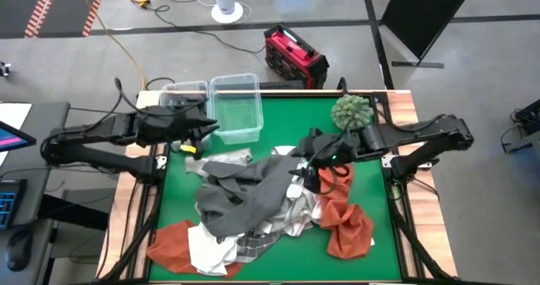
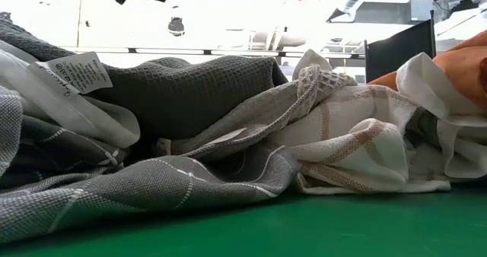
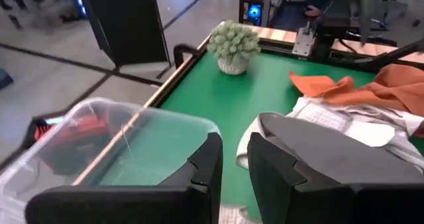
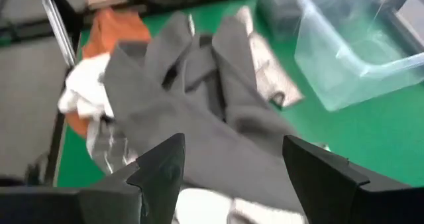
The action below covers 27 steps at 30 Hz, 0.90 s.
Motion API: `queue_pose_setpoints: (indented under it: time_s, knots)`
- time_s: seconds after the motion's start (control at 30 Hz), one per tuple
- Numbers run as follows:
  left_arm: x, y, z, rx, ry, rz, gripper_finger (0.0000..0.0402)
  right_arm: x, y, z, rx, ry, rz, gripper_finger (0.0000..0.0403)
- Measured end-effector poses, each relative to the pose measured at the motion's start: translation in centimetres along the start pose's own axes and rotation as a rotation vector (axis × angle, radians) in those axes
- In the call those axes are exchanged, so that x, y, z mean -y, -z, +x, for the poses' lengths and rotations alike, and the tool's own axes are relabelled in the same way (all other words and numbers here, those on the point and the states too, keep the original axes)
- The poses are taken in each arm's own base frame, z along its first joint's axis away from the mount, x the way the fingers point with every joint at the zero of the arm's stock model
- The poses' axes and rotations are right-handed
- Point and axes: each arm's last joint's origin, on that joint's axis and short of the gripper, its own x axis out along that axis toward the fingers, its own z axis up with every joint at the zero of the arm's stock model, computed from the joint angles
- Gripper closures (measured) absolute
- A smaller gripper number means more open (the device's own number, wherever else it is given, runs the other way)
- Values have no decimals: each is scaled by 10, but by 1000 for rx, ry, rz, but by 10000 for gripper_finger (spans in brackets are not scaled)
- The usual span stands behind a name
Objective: Sort towels by color in basket
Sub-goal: Put the white towel into the right transparent bin
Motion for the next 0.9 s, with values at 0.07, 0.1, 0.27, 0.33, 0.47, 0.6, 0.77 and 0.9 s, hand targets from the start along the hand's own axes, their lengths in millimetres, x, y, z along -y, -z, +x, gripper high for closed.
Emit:
queue_pose_setpoints:
  time_s: [0.07,0.1,0.27,0.33,0.47,0.6,0.77,0.9]
  knots:
    - [6,-4,0,-10,16,16,338,-4,5,10,-64,-15,-26,122]
    - [9,-6,0,-17,27,22,338,-6,9,15,-104,-24,-33,122]
    - [15,-17,-3,-54,36,5,338,-20,31,42,-294,-37,-105,122]
    - [13,-21,-7,-63,19,-19,338,-28,39,55,-351,-35,-136,122]
    - [8,-32,-19,-58,16,-49,338,-41,56,77,-446,-22,-146,122]
    - [4,-40,-31,-60,56,-51,338,-51,63,82,-466,-12,-119,122]
    - [2,-43,-38,-37,66,-15,338,-61,67,88,-425,40,-156,122]
    - [2,-43,-37,-39,68,13,338,-61,68,103,-406,26,-125,141]
